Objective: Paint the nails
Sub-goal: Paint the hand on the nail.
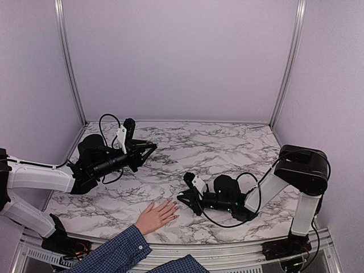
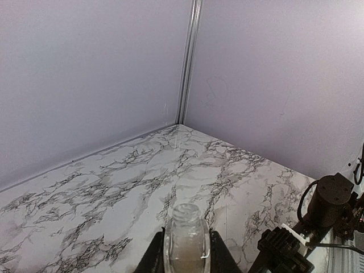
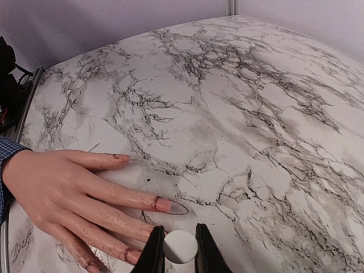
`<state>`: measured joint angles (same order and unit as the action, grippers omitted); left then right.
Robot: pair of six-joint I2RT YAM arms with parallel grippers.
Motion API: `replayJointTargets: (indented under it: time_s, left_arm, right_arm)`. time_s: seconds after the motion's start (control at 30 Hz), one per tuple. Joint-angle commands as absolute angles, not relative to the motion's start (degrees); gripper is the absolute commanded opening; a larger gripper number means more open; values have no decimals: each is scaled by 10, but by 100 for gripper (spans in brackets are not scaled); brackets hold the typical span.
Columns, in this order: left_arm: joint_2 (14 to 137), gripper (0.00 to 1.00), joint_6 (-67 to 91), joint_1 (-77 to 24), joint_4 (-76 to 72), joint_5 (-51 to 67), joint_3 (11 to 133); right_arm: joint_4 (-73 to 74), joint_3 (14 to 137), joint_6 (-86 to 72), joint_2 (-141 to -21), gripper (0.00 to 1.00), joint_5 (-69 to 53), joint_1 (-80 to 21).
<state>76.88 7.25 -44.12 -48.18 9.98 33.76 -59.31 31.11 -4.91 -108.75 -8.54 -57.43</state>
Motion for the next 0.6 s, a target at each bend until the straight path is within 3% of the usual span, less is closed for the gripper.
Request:
replayJointTargets:
  time_s: [0.0, 0.57]
  left_arm:
    - [765, 0, 66, -437, -508, 96, 335]
    - [766, 0, 68, -437, -508, 97, 336]
  right_arm:
    - [-598, 317, -58, -1082, 0, -75, -565]
    - [-606, 313, -60, -1072, 0, -75, -551]
